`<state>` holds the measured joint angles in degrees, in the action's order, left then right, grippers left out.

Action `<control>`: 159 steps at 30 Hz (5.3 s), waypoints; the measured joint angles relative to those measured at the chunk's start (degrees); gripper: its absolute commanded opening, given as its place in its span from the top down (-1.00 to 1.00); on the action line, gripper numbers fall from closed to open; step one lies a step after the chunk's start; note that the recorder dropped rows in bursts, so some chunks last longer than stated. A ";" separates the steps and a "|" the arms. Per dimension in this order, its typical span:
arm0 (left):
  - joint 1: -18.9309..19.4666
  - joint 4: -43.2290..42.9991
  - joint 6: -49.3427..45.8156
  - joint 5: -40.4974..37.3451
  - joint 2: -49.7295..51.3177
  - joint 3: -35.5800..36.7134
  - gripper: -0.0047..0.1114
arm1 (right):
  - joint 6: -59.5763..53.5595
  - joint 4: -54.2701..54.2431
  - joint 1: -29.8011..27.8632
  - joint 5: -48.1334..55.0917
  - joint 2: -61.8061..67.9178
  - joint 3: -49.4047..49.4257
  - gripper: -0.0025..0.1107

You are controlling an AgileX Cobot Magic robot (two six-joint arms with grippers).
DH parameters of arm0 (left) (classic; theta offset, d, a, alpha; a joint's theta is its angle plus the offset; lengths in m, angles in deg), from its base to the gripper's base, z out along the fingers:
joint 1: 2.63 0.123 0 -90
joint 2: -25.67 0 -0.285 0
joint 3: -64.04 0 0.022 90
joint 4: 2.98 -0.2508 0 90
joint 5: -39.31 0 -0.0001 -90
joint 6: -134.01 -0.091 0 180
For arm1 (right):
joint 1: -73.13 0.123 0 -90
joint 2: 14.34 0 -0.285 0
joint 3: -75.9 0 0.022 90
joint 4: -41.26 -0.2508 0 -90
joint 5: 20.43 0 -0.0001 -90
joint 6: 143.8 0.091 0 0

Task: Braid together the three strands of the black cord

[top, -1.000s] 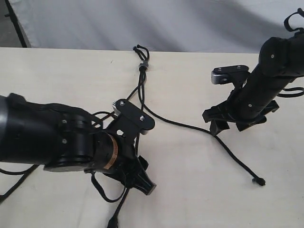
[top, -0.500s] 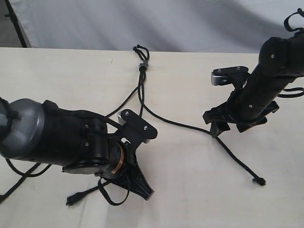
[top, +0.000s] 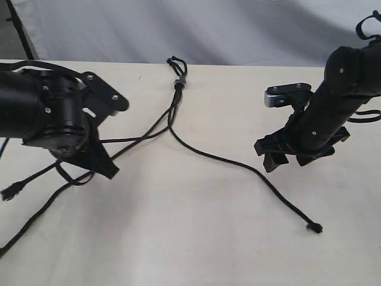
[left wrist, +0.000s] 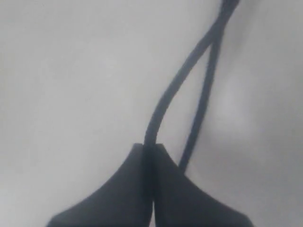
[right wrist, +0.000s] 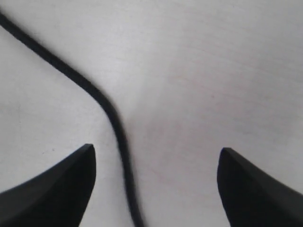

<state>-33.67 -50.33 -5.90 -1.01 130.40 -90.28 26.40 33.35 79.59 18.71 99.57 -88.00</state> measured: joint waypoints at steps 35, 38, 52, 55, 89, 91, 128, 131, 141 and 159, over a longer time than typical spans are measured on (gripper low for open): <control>-1.74 44.81 -37.42 15.69 1.25 1.94 0.92 | -1.73 -1.19 0.00 -1.06 0.83 0.00 -0.25; 5.83 44.70 -37.32 19.15 -1.66 5.05 0.92 | -4.19 -4.10 0.27 -0.96 0.56 0.00 -0.25; 14.05 44.41 -37.08 33.65 -2.17 14.56 0.92 | -8.97 -13.84 35.45 -4.69 0.37 0.00 -0.25; 14.05 44.41 -37.08 33.65 -2.17 14.56 0.92 | -5.32 -11.77 37.96 -5.49 2.17 0.00 -0.25; 14.05 44.41 -37.08 33.65 -2.17 14.56 0.92 | 15.73 30.07 19.11 -2.59 -2.68 -0.09 0.96; 14.05 44.41 -37.08 33.65 -2.17 14.56 0.92 | 15.73 30.07 16.88 -2.61 -0.45 -0.09 0.96; 10.77 46.18 -33.10 23.92 -4.54 11.41 -0.18 | 18.81 31.56 11.97 -3.14 4.65 2.16 -0.20; 5.15 46.99 -32.98 21.30 -4.96 8.05 -0.18 | 18.93 30.02 11.97 -3.96 2.69 2.92 -0.20; -10.48 53.91 -32.83 8.98 7.51 -14.07 -0.18 | 22.32 31.31 8.79 -8.71 -16.59 3.96 -0.20; -18.16 53.91 -27.46 -6.24 32.69 -46.20 -0.18 | 29.53 31.30 -8.47 -37.74 -23.30 20.96 -0.20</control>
<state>-51.83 3.58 -33.36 -7.26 163.09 -136.48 55.93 64.64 71.12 -19.03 76.27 -67.03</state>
